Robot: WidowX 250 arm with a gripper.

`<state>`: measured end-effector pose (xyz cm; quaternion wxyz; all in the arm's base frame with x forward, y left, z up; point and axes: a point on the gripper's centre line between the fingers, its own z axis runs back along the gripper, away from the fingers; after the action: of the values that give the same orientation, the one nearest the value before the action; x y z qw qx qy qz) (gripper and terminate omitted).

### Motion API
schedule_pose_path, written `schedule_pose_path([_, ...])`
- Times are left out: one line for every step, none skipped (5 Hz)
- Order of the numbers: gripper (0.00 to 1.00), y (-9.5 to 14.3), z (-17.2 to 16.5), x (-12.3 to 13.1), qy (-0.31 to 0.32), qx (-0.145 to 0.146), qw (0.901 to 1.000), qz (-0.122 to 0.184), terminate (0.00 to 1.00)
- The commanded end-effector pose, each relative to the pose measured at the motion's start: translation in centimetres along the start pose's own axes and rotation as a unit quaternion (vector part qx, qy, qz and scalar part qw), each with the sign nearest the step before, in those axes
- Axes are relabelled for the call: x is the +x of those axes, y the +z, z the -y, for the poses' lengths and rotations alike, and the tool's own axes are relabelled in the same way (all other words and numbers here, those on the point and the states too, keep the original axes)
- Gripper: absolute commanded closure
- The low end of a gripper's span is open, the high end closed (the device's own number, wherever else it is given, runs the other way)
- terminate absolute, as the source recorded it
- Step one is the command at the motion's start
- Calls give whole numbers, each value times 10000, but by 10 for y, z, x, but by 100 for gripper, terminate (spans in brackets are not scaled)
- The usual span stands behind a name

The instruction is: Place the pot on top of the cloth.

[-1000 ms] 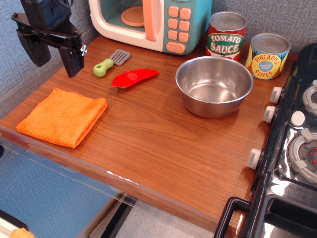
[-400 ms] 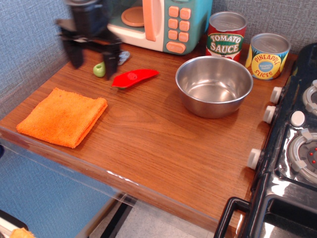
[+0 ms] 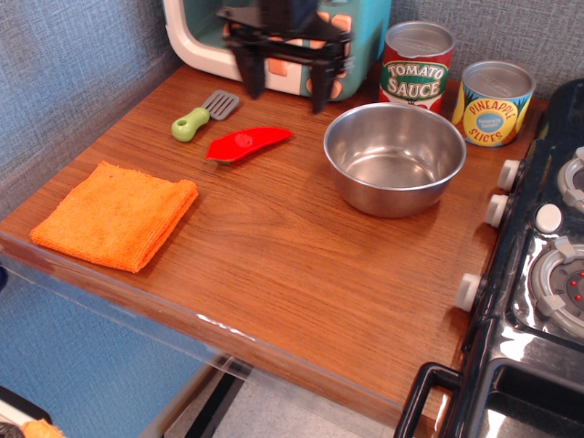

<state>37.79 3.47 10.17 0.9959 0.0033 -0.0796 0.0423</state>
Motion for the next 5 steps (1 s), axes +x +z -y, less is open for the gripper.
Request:
schedule_pose_path([0, -32, 9, 18, 586, 24, 9980, -217, 0])
schedule_pose_path([0, -55, 12, 14, 562, 171, 9977, -335, 0])
schedule_pose_path([100, -61, 15, 12, 508, 189, 9984, -166, 0])
schedule_pose_path([100, -51, 15, 11, 474, 164, 9987, -54, 0])
schedule_pose_path([100, -40, 13, 9, 462, 68, 9988, 111, 0])
